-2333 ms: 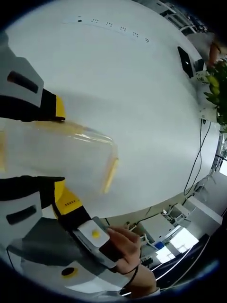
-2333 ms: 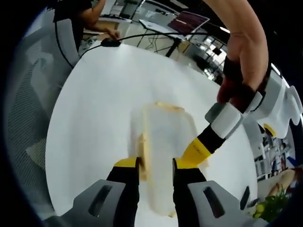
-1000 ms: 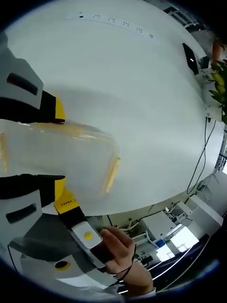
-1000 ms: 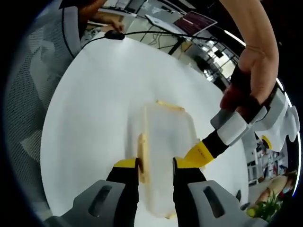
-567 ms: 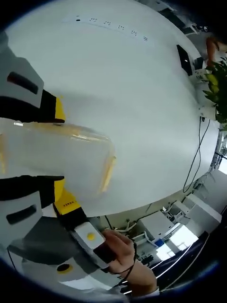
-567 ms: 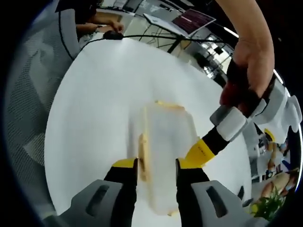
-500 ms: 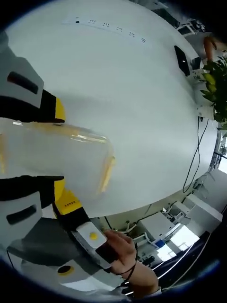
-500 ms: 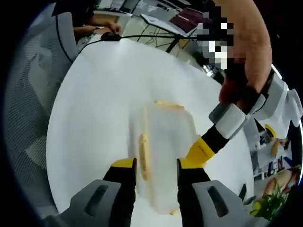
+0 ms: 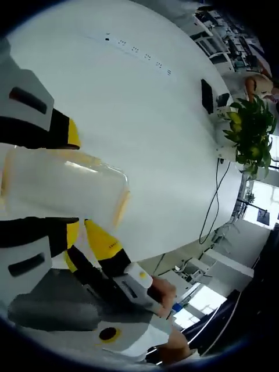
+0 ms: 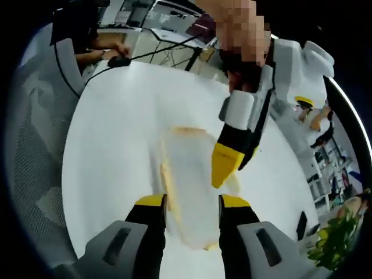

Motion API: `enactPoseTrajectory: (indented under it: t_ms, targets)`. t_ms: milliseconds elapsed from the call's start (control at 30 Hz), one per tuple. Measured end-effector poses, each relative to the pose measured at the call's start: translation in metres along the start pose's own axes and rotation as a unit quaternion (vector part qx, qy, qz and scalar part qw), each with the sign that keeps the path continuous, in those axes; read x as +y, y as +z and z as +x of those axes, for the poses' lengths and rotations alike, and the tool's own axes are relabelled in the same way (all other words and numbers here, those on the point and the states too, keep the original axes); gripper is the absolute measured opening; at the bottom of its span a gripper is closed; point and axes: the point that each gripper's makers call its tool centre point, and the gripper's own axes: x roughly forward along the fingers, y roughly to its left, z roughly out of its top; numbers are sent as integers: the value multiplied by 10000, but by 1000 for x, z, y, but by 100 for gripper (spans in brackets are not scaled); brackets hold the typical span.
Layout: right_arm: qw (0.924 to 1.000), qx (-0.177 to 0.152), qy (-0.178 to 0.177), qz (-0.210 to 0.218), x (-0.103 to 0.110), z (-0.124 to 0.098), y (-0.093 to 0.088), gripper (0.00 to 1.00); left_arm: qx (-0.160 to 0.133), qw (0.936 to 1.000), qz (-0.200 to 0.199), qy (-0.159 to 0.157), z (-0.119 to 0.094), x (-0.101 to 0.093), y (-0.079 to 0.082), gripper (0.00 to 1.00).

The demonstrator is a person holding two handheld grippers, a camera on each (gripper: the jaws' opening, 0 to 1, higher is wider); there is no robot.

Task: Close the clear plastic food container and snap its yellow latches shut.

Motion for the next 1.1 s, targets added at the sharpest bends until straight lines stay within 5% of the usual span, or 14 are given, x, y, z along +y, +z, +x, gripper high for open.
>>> enactPoseTrajectory:
  t_ms: [467, 800, 1100]
  targets:
    - [9975, -99, -189, 672, -11, -12, -12, 42, -1363, 9875, -426, 672, -23, -11, -17, 44]
    - [9946, -23, -322, 990, -12, -18, -28, 46, -2129, 9650, -479, 1457, -37, -11, -32, 47]
    - [9908, 115, -444, 1270, -14, -18, -47, 47, -2620, 9437, -934, 1792, -42, -12, -56, 46]
